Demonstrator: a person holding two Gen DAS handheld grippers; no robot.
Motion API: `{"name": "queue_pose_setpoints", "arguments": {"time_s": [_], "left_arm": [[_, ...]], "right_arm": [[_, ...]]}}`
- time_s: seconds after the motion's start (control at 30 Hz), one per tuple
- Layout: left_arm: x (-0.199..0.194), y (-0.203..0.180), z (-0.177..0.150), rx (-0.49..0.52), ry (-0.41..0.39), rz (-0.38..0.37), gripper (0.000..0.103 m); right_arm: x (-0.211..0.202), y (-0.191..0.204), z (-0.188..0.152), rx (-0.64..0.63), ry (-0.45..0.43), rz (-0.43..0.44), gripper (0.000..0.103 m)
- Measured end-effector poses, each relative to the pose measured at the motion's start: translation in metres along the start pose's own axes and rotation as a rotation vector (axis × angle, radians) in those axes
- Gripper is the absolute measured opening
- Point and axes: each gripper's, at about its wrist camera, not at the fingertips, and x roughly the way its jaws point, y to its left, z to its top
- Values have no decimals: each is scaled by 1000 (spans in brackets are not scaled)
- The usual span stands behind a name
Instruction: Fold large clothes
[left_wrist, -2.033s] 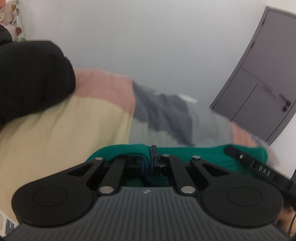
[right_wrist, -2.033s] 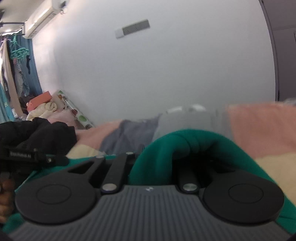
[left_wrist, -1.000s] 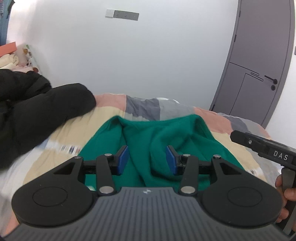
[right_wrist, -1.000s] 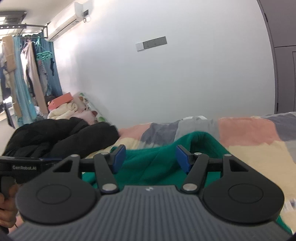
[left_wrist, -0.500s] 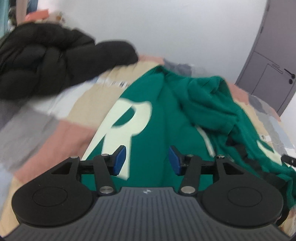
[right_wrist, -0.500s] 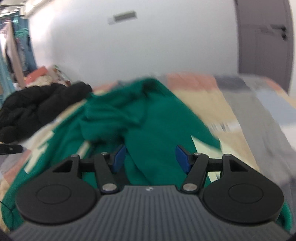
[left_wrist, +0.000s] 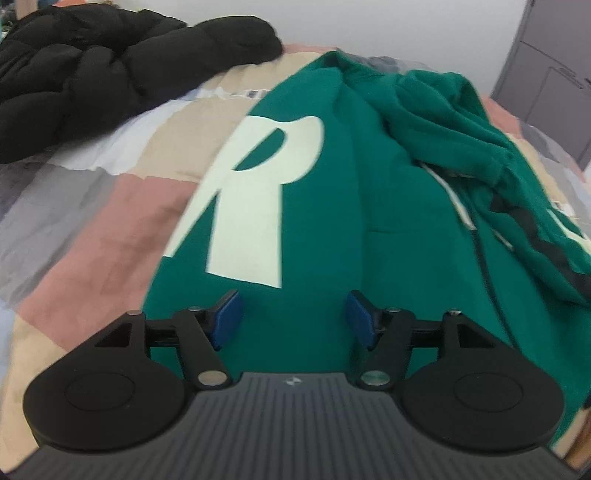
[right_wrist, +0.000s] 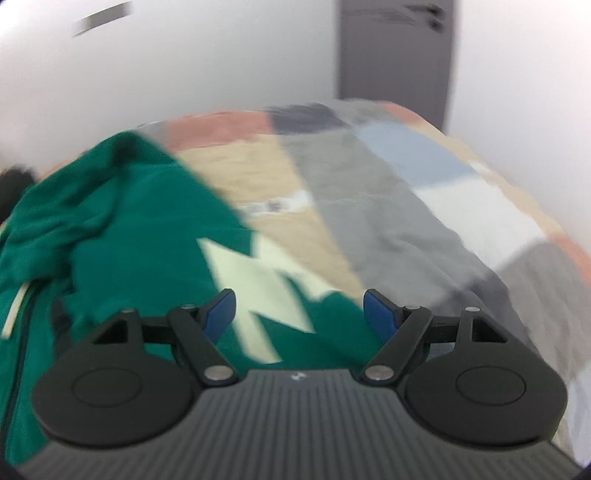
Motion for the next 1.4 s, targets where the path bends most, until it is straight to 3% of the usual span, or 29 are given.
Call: {"name": "queue_pose_setpoints", "arguments": {"time_s": [0.13, 0.23, 0.4, 0.43, 0.47, 0.57, 0.6, 0.73, 0.83, 1.0, 1.1, 1.23, 1.4], "left_arm": [[-2, -10, -6, 48, 14, -30, 77], [4, -13, -9, 79, 33, 18, 73], [3, 0, -9, 19, 28, 58, 39], [1, 2, -8, 11, 24, 74, 25], [-1, 6, -7, -4, 22, 84, 21], [-11, 18, -2, -63, -2, 85, 8], [-16, 24, 2, -82, -16, 101, 8], [-40, 58, 28, -165, -83, 156, 7], [-52, 82, 59, -146, -118, 266, 6], [-61, 112, 123, -139, -185, 406, 6], [-49, 117, 156, -120, -214, 488, 7], [-14, 130, 185, -122, -231, 570, 7], [40, 151, 195, -141, -209, 625, 7]], "right_arm": [[7, -21, 1, 93, 51, -25, 77], [20, -31, -6, 163, 148, 16, 77], [45, -27, -16, 180, 277, 50, 82], [47, -24, -18, 173, 287, 67, 82], [49, -22, -19, 168, 296, 84, 80], [50, -11, -22, 102, 313, 139, 47], [49, -7, -21, 66, 311, 138, 25], [36, -6, -3, 4, 237, 138, 15], [13, -16, 25, -24, 134, 157, 14], [-7, -35, 93, -39, 4, 147, 13], [-7, -34, 139, -101, -76, 89, 13], [20, -38, 190, -177, -166, -42, 13], [90, -68, 218, -124, -142, -149, 14]]}}
